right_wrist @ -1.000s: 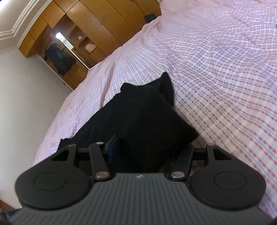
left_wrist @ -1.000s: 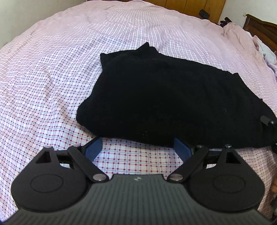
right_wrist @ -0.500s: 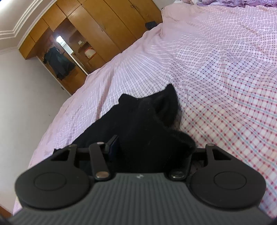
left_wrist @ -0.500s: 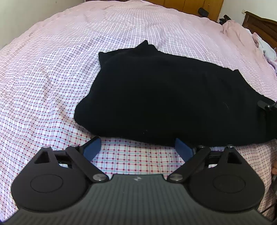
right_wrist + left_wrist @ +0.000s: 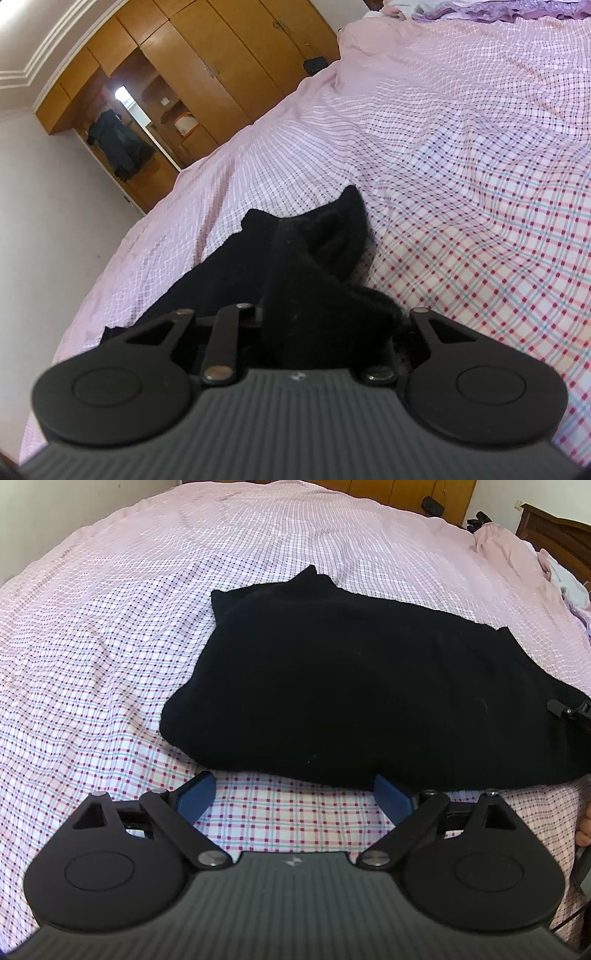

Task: Fold small clothes
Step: 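Close the right gripper on a corner of the folded cardigan, then lift the held corner with the right gripper and fold it over the bundle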

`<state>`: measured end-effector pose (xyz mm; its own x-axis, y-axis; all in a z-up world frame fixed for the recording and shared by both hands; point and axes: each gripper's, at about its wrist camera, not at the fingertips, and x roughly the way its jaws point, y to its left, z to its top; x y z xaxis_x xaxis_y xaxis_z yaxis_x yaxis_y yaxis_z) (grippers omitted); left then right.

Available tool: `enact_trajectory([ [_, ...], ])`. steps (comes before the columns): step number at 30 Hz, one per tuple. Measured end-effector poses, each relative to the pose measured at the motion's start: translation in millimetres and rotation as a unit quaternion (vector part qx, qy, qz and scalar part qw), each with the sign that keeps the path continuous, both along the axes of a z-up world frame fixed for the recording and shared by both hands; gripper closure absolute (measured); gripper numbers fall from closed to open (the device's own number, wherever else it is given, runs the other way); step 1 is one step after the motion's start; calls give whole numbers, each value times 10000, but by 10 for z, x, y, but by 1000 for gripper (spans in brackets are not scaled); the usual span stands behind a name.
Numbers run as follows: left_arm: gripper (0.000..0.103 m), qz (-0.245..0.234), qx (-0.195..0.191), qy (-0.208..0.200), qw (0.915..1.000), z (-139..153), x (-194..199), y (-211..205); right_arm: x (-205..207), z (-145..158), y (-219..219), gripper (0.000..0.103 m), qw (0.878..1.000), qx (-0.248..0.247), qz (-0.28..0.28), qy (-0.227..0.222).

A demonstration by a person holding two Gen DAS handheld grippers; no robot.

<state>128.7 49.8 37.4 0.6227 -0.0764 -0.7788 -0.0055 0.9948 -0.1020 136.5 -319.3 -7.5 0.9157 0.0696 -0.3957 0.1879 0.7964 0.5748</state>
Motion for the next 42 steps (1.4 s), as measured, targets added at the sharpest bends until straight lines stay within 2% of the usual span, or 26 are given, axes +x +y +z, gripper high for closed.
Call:
enact_trajectory([
  [10, 8, 21, 23, 9, 10000, -12, 19, -34, -10, -40, -108, 66, 9993, 376, 47, -41],
  [13, 8, 74, -29, -12, 10000, 5, -5, -11, -4, -33, -117, 66, 9992, 392, 9, -65],
  [16, 8, 111, -62, -30, 9999, 36, -30, 31, 23, 20, -120, 72, 9992, 375, 16, -131],
  [20, 8, 139, -12, -111, 9998, 98, -71, 95, 21, 128, -77, 75, 9995, 238, 25, -221],
  [26, 8, 160, 227, -310, 9991, 186, -146, 158, 75, 396, 111, 76, 9992, -241, 114, -285],
  [31, 8, 181, 191, -357, 9990, 221, -182, 255, 103, 610, 307, 77, 9972, -582, 219, -424],
  [42, 8, 377, 104, -513, 9979, 266, -225, 603, 215, 1041, 869, 77, 9931, -668, 628, -737],
])
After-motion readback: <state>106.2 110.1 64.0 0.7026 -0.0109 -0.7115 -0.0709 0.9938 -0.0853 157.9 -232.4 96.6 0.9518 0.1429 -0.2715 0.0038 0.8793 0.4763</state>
